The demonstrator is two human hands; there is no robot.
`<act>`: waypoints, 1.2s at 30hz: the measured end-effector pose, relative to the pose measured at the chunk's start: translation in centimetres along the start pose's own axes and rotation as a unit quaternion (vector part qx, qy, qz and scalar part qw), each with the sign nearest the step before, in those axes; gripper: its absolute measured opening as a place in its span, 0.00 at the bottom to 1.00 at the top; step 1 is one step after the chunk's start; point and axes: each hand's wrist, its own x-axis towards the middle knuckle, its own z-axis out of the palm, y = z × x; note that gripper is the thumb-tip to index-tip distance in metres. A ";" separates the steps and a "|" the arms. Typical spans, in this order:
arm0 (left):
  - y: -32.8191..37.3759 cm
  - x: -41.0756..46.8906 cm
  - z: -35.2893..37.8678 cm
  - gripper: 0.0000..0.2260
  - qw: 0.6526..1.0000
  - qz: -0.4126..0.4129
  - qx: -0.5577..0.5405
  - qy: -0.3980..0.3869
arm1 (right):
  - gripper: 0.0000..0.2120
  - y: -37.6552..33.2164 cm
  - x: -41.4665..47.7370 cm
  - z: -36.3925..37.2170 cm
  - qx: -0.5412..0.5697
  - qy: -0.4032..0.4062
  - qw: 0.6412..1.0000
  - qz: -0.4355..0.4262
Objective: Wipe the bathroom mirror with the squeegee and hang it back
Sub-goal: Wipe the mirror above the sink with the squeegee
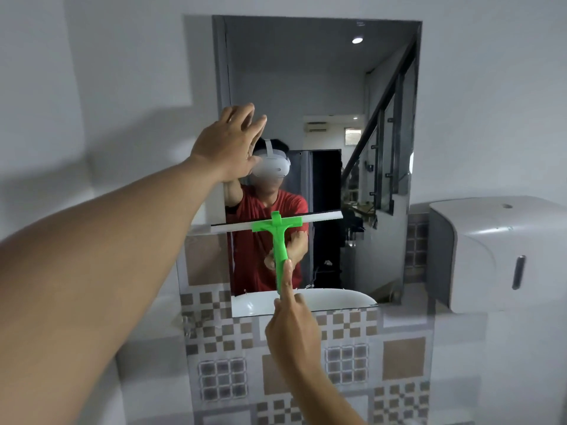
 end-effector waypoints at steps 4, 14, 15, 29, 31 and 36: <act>0.0 0.0 0.0 0.38 1.000 -0.001 0.000 0.008 | 0.43 3.3 -0.1 -2.5 -0.126 -0.050 0.988 -0.077; 0.8 -0.7 0.5 0.36 0.999 -0.010 -0.017 0.028 | 0.41 9.0 3.9 -10.7 -0.306 -0.028 0.928 -0.211; 1.1 -0.9 0.6 0.35 0.999 -0.012 -0.017 0.038 | 0.41 9.5 4.3 -11.3 -0.317 -0.018 0.922 -0.220; 5.6 -6.6 3.9 0.35 0.998 -0.011 -0.055 0.019 | 0.44 15.1 3.4 -13.6 -0.291 0.012 0.953 -0.079; 5.5 -6.7 3.9 0.36 0.998 -0.015 -0.055 0.007 | 0.43 15.3 2.7 -12.7 -0.265 0.007 0.963 -0.042; 5.3 -6.8 4.1 0.36 0.998 -0.018 -0.062 -0.005 | 0.43 14.3 0.8 -10.1 -0.167 0.001 0.985 0.046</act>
